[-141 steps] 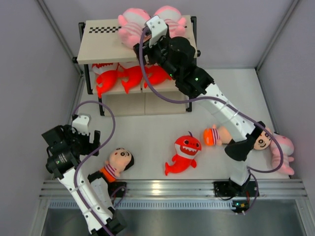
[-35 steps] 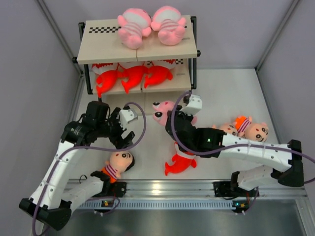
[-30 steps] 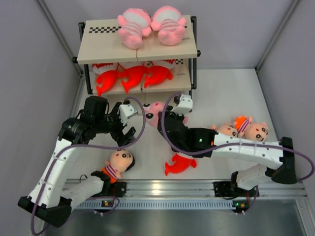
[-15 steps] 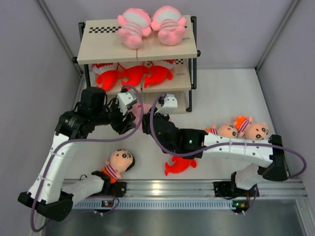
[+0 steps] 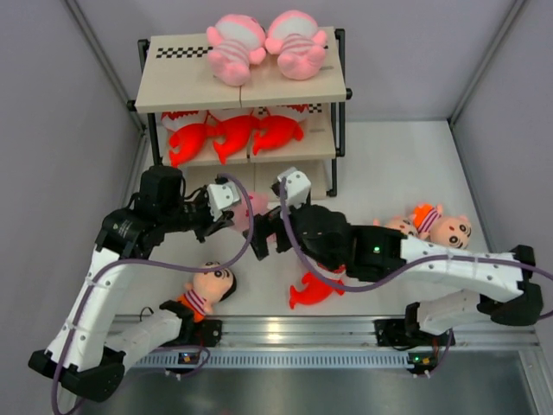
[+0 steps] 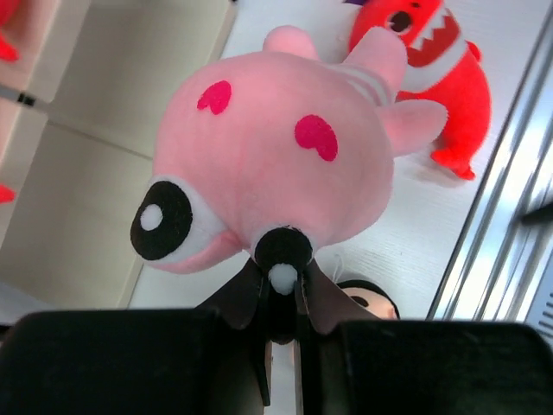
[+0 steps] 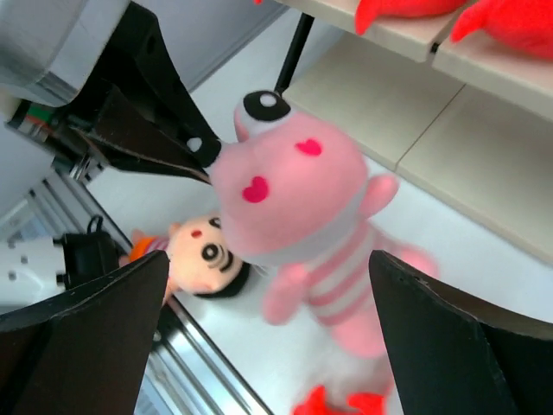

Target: Place and organize the stuffed toys onto the shelf

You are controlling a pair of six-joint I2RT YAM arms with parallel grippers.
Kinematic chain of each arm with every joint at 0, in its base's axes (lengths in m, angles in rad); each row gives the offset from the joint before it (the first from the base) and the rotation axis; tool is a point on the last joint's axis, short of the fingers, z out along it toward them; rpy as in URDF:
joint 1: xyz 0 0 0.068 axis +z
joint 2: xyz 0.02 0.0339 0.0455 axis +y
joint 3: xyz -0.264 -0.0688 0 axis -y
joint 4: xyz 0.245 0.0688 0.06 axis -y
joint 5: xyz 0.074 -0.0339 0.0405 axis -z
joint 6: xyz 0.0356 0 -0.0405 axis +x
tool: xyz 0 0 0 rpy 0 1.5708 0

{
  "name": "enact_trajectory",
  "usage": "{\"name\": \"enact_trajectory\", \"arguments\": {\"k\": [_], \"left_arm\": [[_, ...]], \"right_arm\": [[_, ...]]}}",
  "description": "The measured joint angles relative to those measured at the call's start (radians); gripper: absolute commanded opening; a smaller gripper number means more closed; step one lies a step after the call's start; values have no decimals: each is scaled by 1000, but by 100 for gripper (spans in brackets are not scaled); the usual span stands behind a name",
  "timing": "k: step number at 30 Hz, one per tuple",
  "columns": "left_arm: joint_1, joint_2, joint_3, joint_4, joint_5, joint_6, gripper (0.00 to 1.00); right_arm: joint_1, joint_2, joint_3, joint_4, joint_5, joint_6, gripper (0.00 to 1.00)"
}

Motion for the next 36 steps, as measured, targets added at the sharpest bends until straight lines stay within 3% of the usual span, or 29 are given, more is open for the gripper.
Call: {"name": "enact_trajectory", "arguments": {"k": [4,10,16,24,26,27,29,30,31,32,33,34,36], "left_arm": [[0,-1,-44,-17,154,103,0],[-1,34,-59,-55,340,185,0],[-1,38,-59,-71,440,214,0],[-1,38,-59,-88,480,221,0],[-1,38,-58,-89,482,221,0],[-1,38,-57,-89,482,221,0],[-1,41,-50,-92,481,221,0],[-1,43,-46,-97,479,221,0],[-1,46,-40,-104,475,220,4],[-1,48,-33,-108,466,220,13],[-1,54,-23,-113,446,215,35],[-1,60,-11,-116,420,211,47],[-1,74,17,-117,361,185,59]], "right_arm": [[-41,-213,-33,-107,-151,-179,99],[-285,-372,-19,-211,-569,-471,99],[-341,-174,84,-375,-872,-724,99],[-362,30,153,-458,-1041,-887,98],[-367,51,179,-472,-1079,-906,85],[-369,59,185,-478,-1101,-914,70],[-371,69,184,-482,-1143,-916,54],[-372,72,182,-480,-1161,-913,11],[-374,73,174,-473,-1176,-913,0],[-374,72,162,-463,-1185,-887,0],[-375,70,148,-445,-1188,-866,0],[-376,64,122,-412,-1179,-834,0],[-377,39,61,-332,-1125,-745,0]]}}
